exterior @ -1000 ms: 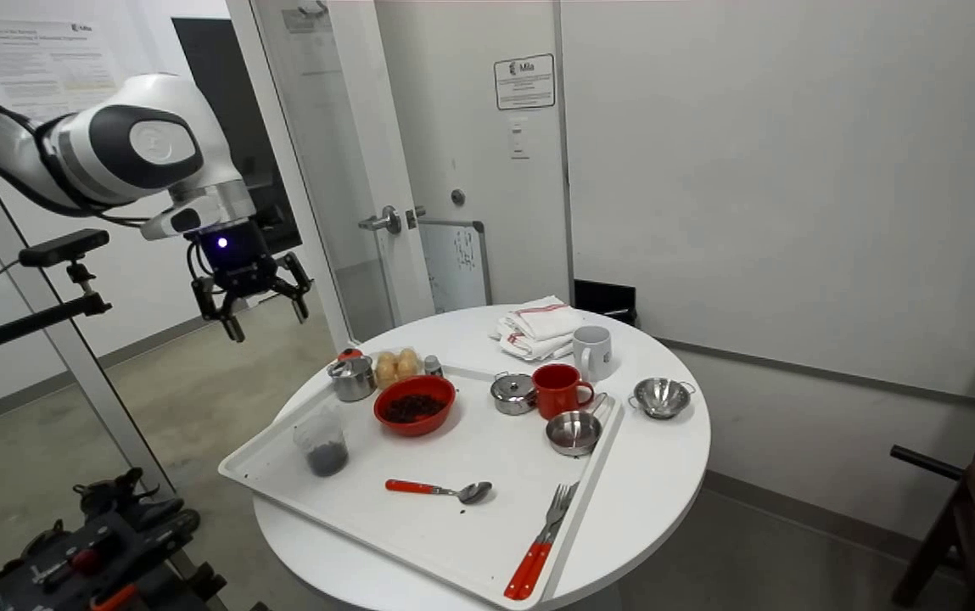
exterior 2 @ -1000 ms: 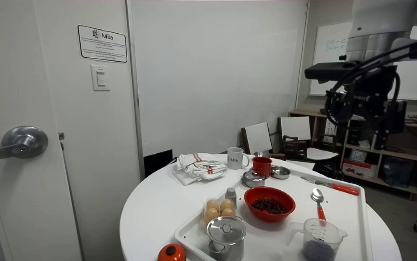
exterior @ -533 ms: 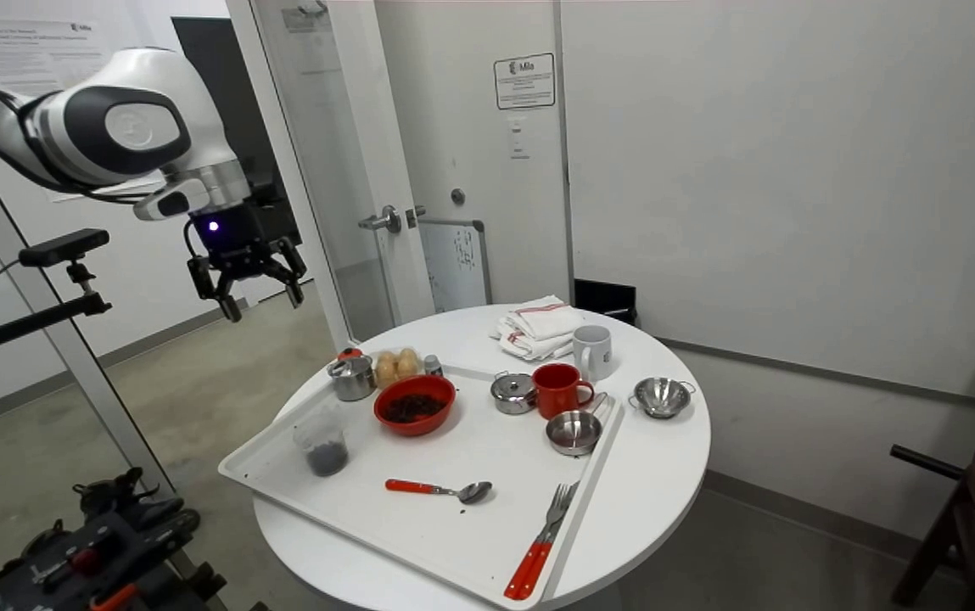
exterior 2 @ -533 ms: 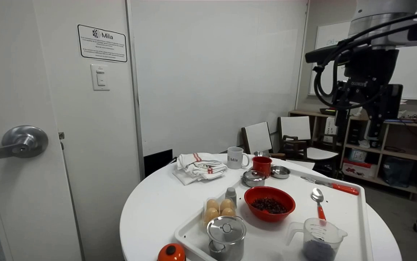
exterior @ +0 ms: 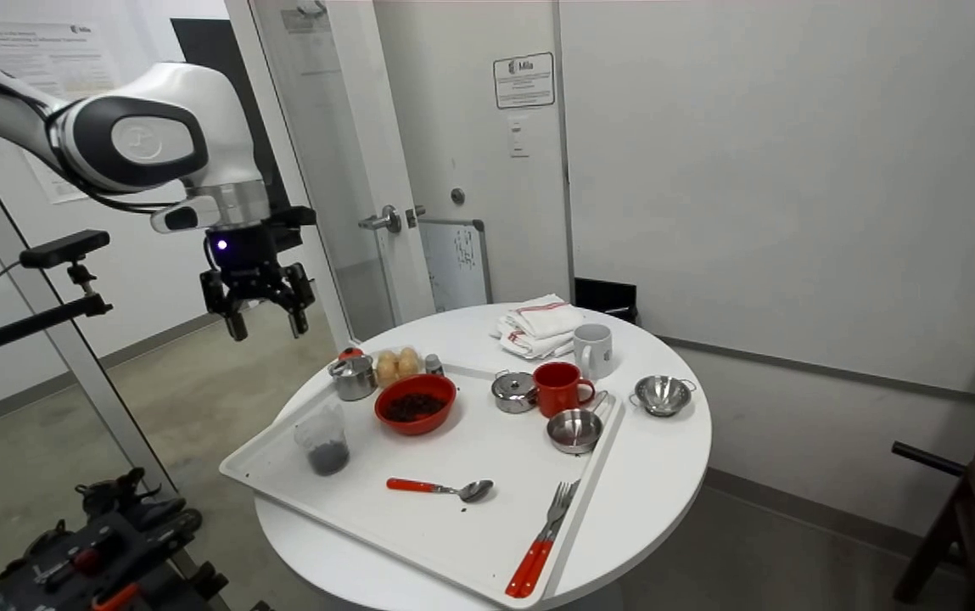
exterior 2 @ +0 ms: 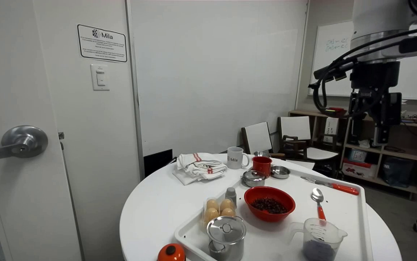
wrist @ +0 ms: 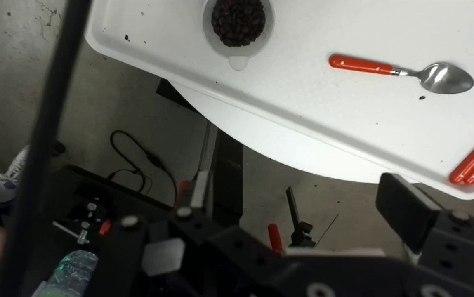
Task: Pour the contents in the clear jug into the red bowl
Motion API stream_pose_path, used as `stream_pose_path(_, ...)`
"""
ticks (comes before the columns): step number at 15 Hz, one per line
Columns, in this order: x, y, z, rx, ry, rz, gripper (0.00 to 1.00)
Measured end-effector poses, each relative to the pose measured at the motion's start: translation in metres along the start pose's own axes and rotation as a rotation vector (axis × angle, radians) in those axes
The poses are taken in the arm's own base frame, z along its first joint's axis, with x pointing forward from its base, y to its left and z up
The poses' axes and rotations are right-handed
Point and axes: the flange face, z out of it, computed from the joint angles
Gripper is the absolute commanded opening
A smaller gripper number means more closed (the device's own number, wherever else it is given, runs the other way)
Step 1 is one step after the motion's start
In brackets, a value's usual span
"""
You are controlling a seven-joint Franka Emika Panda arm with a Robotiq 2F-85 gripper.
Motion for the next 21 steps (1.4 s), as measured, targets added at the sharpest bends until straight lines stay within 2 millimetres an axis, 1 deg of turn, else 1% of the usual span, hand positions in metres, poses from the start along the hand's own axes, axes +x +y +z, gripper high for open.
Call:
stream_pose_path(2, -0.005, 0.006, 0.005, 0.014, -0.002, 0.021, 1.0)
stream_pose_path(3, -0.009, 0.013, 0.007, 0.033, -0.002, 0.012, 1.0)
stream_pose_path(7, -0.028, 0.05, 0.016, 0.131, -0.002, -0.072, 1.0)
stream_pose_path(9, -0.036, 0.063, 0.025, 0.165, 0.014, -0.106, 1.0)
stream_pose_path(10, -0.04, 0.066, 0.028, 0.175, 0.022, -0.114, 1.0)
stream_pose_path(12, -0.042, 0.065, 0.029, 0.182, 0.026, -0.113, 1.0)
stream_pose_path(16, -0.042, 0.063, 0.03, 0.179, 0.034, -0.108, 1.0)
stream_pose_path(18, -0.044, 0.064, 0.037, 0.162, 0.067, -0.106, 1.0)
stream_pose_path(21, -0.061, 0.064, 0.055, 0.1, 0.101, -0.075, 1.0)
